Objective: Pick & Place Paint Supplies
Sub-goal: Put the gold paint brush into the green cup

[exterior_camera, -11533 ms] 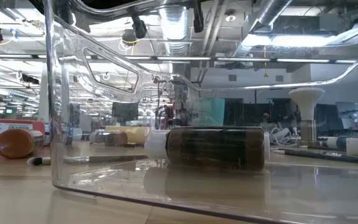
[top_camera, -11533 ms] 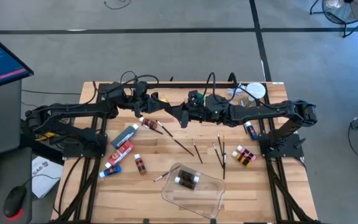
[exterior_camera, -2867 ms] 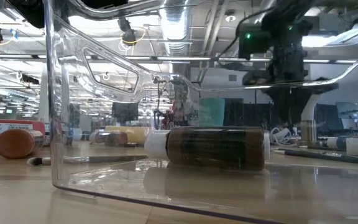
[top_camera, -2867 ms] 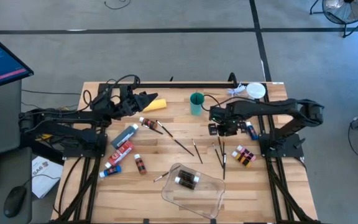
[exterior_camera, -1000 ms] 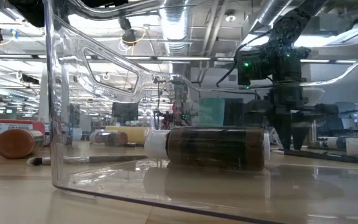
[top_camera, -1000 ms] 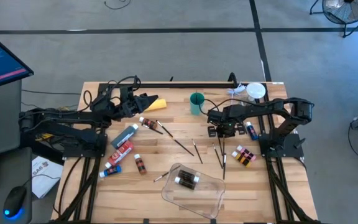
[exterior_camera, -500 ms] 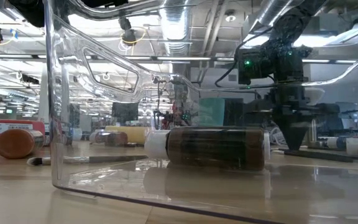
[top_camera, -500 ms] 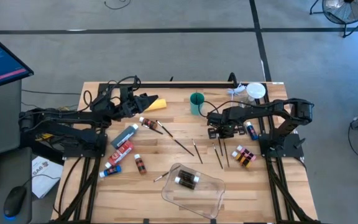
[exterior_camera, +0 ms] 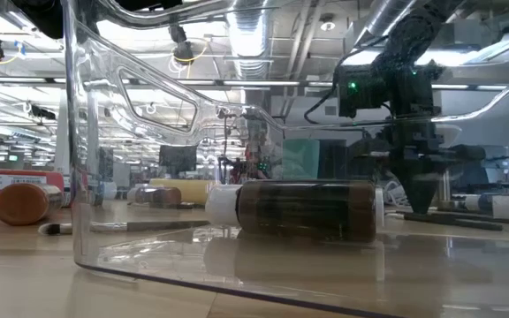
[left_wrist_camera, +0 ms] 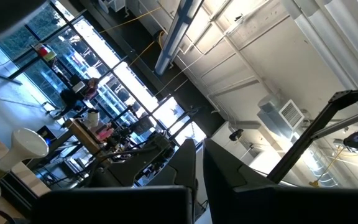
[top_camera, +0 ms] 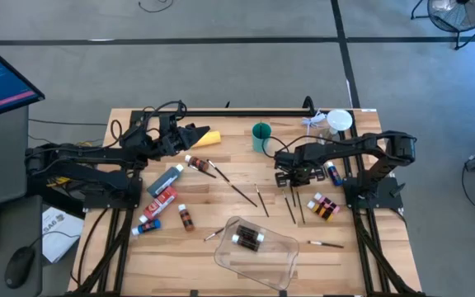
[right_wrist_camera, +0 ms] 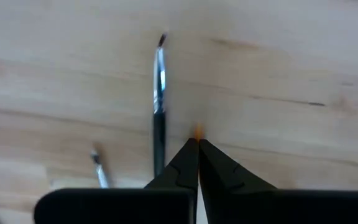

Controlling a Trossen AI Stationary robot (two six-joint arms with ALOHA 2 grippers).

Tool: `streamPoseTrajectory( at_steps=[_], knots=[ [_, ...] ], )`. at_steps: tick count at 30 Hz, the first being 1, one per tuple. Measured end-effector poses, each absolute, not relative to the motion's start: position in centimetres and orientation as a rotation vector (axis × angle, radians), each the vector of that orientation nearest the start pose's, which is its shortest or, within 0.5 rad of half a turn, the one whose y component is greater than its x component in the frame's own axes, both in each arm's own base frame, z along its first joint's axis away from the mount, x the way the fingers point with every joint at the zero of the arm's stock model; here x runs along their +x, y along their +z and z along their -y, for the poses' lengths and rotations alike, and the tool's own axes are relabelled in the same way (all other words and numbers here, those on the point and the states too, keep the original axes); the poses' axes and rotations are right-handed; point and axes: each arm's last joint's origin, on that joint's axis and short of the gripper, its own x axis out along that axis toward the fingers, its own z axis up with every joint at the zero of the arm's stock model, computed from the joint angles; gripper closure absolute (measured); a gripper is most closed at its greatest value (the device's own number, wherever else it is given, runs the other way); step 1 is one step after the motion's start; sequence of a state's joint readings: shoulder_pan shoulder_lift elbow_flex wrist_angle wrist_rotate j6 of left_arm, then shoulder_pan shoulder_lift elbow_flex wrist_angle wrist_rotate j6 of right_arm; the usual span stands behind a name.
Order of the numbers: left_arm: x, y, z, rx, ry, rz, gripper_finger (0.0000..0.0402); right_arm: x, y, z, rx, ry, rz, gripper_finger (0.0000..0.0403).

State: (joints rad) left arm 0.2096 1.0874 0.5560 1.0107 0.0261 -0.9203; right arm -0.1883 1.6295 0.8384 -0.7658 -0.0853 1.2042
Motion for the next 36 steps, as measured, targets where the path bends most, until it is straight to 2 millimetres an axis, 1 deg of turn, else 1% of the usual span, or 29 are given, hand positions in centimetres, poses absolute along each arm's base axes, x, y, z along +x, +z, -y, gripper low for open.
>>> streamPoseTrajectory(
  at_steps=[7, 9, 14, 22, 26, 31, 36],
  knots=[
    [22.0, 30.9, -4.6, -0.844, -0.051, 0.523, 0.04, 25.3, 15.4, 4.7, 1.116, -0.995, -1.26, 0.0403],
    [22.0, 30.9, -4.6, -0.844, -0.051, 0.523, 0.04, 25.6, 16.0, 4.9, 1.109, -0.983, -1.221, 0.0403],
    [22.0, 30.9, -4.6, -0.844, -0.05, 0.524, 0.04, 25.3, 17.6, 5.4, 1.093, -0.996, -1.131, 0.0403],
    [22.0, 30.9, -4.6, -0.844, -0.048, 0.525, 0.04, 24.2, 20.2, 6.2, 1.067, -1.002, -0.982, 0.0403],
    [22.0, 30.9, -4.6, -0.845, -0.044, 0.527, 0.04, 23.9, 21.6, 6.6, 1.045, -1.004, -0.861, 0.0403],
    [22.0, 30.9, -4.6, -0.845, -0.044, 0.527, 0.04, 23.9, 23.5, 7.1, 0.987, -0.976, -0.685, 0.0403],
    [22.0, 30.9, -4.6, -0.845, -0.044, 0.526, 0.04, 24.0, 24.8, 7.8, 0.951, -0.938, -0.562, 0.0403]
  ],
)
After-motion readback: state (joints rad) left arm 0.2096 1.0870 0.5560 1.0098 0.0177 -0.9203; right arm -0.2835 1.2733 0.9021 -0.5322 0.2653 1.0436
